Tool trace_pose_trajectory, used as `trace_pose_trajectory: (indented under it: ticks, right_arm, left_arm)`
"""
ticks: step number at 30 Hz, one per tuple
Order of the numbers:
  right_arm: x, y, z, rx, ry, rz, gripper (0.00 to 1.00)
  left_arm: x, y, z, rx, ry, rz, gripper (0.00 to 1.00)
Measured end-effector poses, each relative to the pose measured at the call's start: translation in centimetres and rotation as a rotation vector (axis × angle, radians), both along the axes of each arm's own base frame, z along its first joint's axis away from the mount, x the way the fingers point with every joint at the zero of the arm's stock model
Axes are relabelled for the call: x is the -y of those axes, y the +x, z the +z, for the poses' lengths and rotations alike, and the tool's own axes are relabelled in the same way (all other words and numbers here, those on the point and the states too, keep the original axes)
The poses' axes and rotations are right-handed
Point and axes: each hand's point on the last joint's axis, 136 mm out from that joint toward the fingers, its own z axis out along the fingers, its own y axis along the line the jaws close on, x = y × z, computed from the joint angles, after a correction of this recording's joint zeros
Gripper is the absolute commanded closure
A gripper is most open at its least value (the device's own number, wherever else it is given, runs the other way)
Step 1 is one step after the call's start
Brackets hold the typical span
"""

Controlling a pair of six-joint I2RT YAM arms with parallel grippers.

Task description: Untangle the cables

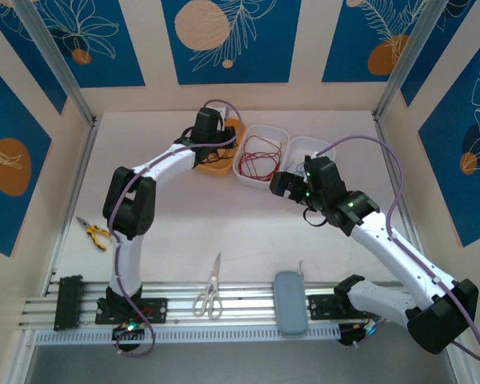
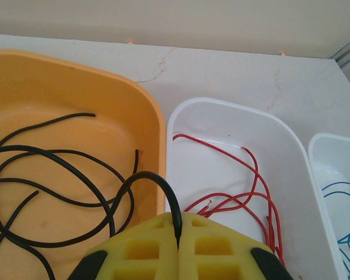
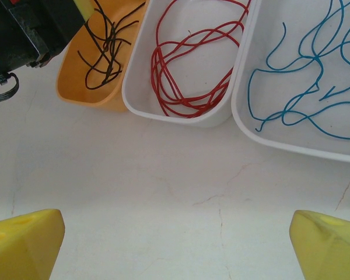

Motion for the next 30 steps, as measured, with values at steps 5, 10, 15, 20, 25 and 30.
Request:
trace_pose_trajectory:
  ticks: [5, 10, 15, 20, 25, 30]
  right_arm:
    - [0.1, 0.0, -0.1, -0.003, 0.001, -0.004, 0.01]
    - [0.1, 0.0, -0.4, -0.008, -0.001, -0.006, 0.01]
    - [0.3, 0.1, -0.3, -0.007, -0.001, -0.012, 0.01]
    - [0.5, 0.2, -0.4, -0.008, -0.001, -0.018, 0.01]
    - [0.7, 0.3, -0.4, -0.009, -0.001, -0.026, 0.01]
    - [0.9, 0.4, -0.4, -0.009, -0.001, -0.031, 0.01]
  left_arm:
    - [-1.0, 0.9, -0.3, -0.007, -0.007, 0.028, 1.0]
    - [-1.8, 2.2, -1.2, -0.012, 0.006, 0.058, 1.0]
    - [-2.1, 3.1, -2.6, -0.025, 0.036, 0.09, 1.0]
    - [-1.8, 4.8, -3.8, -0.034, 0.055, 0.111, 1.0]
    - [-1.4, 5.9, -5.6, -0.059, 0.071, 0.115, 1.0]
    - [-1.3, 6.0, -7.3, -0.094, 0.09, 0.114, 1.0]
